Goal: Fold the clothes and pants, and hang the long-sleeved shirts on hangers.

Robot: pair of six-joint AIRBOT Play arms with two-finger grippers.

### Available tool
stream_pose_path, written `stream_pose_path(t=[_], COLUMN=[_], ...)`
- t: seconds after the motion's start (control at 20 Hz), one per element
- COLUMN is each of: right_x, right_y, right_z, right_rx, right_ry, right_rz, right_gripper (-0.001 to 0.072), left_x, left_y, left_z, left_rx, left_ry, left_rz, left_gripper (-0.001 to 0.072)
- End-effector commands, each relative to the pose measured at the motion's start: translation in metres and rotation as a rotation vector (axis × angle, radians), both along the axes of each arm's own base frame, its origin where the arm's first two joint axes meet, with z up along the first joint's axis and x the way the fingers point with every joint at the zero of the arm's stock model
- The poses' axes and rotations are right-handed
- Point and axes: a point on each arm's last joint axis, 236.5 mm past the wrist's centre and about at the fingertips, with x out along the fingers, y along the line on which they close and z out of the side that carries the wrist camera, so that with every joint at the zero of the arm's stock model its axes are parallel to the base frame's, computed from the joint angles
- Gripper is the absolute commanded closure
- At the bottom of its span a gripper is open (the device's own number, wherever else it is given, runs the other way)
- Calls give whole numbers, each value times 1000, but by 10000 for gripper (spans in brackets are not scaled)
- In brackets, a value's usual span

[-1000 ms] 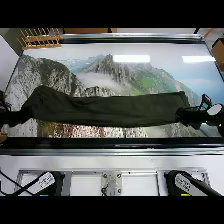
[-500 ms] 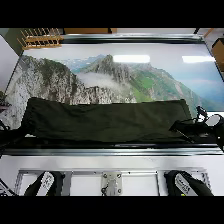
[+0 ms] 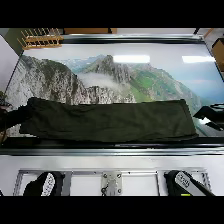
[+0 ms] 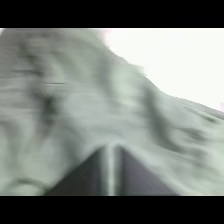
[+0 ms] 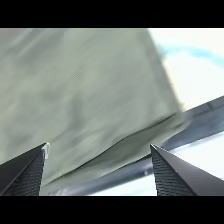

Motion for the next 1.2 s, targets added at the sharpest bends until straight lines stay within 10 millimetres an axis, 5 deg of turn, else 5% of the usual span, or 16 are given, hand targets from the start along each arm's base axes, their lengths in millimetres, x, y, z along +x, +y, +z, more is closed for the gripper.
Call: stream_pose_path(t=[0.0,0.15,0.3,0.45,0.95,1.0,1.1,1.15], right_x=[0,0,1,13,49,50,52,52], right_y=[-59,-71,-49,-32,35,40,44,44], right_z=[-23,-67,-99,-120,-131,-131,-132,-131], right_rx=[40,182,330,427,562,562,561,561], right_ry=[29,67,84,55,39,43,45,46], right_rz=[-19,17,157,187,304,317,329,328], right_gripper=[2,1,2,2,11,89,443,556], left_x=[9,6,6,8,18,18,17,16], left_y=[-94,-185,-264,-320,-404,-409,-419,-424], left_z=[0,-8,-11,-16,-36,-40,-48,-52], left_rx=[-67,-122,-110,-102,-89,-88,-91,-95], left_ry=[20,96,124,145,189,195,211,218], left_rz=[-215,-417,-624,-744,-893,-901,-907,-903], left_gripper=[686,686,686,686,686,686,686,686])
